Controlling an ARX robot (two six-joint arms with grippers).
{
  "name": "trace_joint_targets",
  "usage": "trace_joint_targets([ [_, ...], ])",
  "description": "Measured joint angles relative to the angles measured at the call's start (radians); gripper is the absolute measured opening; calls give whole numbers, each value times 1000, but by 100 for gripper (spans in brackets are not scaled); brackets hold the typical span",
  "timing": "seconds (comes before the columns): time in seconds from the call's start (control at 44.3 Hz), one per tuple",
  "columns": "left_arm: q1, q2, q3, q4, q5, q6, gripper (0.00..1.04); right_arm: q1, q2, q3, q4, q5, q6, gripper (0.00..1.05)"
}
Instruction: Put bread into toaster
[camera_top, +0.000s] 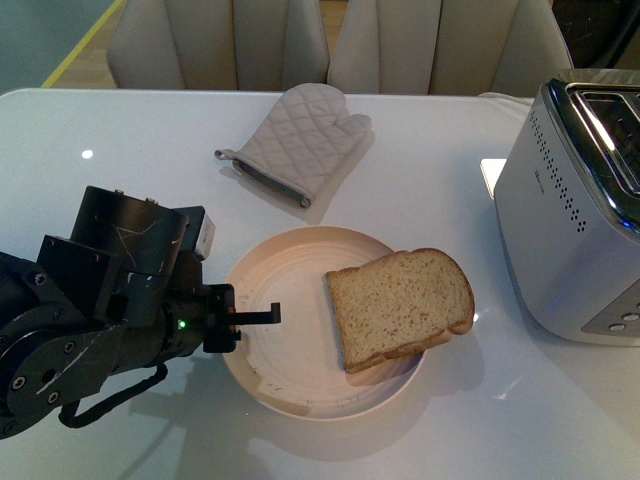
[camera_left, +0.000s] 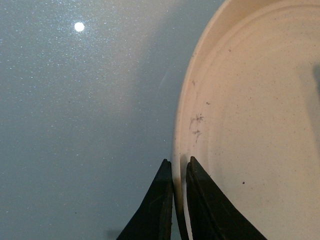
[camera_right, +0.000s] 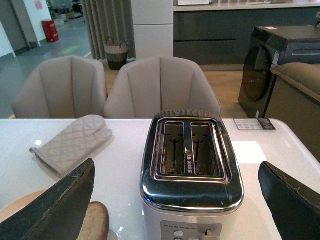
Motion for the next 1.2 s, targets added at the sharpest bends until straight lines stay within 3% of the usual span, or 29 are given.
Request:
trace_joint_targets([
  [0.271,63,-95,-78,67,-15,-8,54,0,0,0,0,0,0,96],
  [0.519,186,-587,-284,125,-10,-98,99,0,0,0,0,0,0,96],
  [0.835,232,-1221,-461,-15,-44,-206,98,0,0,0,0,0,0,96],
  [0.926,247,-1507,-541,-118,-140,0,81,0,0,0,0,0,0,96],
  [0.994,268,-1693,-588,-244,-128,140,68,0,0,0,0,0,0,96],
  [1.016,293,-1754,-606,-269,-79,190,63,0,0,0,0,0,0,96],
  [1.084,347,-1844,-632,-282,-45,255,49,0,0,0,0,0,0,96],
  [1.197,360,-1887,-662,-294,-37,292,31,0,0,0,0,0,0,96],
])
